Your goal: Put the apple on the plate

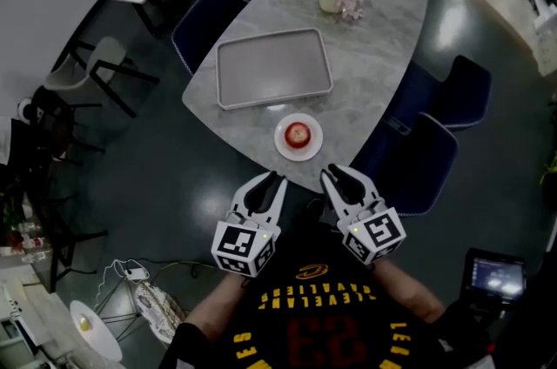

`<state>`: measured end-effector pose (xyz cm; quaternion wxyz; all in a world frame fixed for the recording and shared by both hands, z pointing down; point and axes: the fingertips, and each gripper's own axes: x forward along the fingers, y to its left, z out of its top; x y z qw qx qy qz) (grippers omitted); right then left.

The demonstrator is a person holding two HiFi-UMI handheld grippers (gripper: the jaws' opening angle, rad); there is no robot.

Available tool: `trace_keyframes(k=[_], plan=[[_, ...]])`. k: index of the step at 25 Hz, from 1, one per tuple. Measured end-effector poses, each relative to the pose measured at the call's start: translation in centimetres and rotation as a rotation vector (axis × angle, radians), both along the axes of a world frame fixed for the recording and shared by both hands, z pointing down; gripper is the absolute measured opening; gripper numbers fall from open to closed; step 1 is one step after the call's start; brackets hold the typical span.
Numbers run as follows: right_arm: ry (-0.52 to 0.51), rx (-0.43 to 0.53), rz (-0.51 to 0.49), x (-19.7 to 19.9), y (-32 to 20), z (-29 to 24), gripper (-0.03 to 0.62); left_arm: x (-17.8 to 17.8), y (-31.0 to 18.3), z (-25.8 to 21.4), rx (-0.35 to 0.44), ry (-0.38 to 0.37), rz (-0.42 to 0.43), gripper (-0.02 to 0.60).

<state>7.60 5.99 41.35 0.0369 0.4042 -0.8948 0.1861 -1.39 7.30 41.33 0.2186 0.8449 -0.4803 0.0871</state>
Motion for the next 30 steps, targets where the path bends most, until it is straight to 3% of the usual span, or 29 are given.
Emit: trace_keyframes(k=[6, 18, 26, 30], plan=[[0.002, -0.029, -0.039, 1.4, -2.4, 0.6, 0.052, 1.3, -2.3, 0.3, -0.021, -0.008, -0.039, 0.064], [0.038, -0.085, -0.040, 0.8, -5.9, 3.2, 0.052, -1.2, -5.3, 5.5, -0.137, -0.045, -0.048, 0.072], [0.192, -0.077, 0.011, 1.0, -10.5, 5.6, 0.052, -3.7, -9.0, 13.6, -0.290, -0.162, 0.030, 0.072], [0.237, -0.164, 0.022, 1.1, -11.8, 8.5, 0.087, -4.6, -11.0, 16.7, -0.318, -0.238, 0.084, 0.072]])
